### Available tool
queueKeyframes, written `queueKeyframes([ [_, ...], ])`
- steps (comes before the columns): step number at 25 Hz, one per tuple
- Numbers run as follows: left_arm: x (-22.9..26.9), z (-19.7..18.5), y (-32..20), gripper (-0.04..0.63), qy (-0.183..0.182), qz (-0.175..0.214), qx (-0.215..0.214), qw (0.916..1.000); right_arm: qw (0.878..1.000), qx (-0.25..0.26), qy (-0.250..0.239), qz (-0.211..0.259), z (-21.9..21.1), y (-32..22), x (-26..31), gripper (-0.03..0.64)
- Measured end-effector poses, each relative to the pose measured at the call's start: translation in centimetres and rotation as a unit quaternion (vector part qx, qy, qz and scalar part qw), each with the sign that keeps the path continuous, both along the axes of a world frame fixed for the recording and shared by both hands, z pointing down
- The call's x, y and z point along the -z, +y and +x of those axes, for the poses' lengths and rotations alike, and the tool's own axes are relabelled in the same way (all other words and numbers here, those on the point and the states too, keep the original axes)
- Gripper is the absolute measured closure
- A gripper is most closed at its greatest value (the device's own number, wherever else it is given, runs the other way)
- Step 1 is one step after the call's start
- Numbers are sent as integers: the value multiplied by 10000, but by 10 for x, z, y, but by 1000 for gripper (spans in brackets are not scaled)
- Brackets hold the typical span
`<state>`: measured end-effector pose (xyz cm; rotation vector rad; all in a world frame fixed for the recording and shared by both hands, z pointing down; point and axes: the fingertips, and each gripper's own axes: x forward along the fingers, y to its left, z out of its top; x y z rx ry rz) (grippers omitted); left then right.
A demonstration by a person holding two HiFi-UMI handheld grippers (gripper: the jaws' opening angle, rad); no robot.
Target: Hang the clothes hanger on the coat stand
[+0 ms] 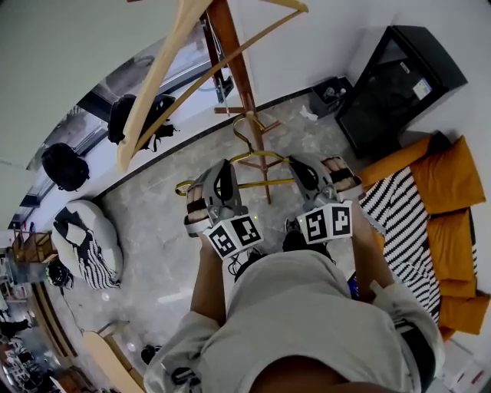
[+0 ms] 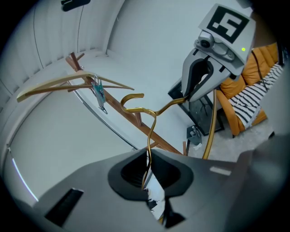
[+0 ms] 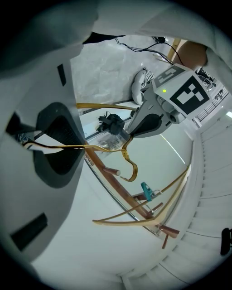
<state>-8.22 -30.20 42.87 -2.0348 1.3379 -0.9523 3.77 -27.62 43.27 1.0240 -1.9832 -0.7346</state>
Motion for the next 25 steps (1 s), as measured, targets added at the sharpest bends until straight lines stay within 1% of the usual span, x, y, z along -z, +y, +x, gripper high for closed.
queueKeyframes([
  [5,10,11,-9,566,32,184,-146,9997,9999,-100,-25,73,9,-5,7,598],
  [10,5,16,-18,566,90,83,-108,9999,9999,-94,-67,-38,15,-14,-1,598],
  [14,-4,20,-22,565,41,52,40,10000,9999,39,-128,-23,20,-24,-16,598],
  [20,-16,21,-34,563,114,83,374,9992,9996,271,-88,84,25,-41,-33,598],
  [25,-20,15,-46,561,83,89,584,9982,9990,415,-175,66,18,-59,-32,598],
])
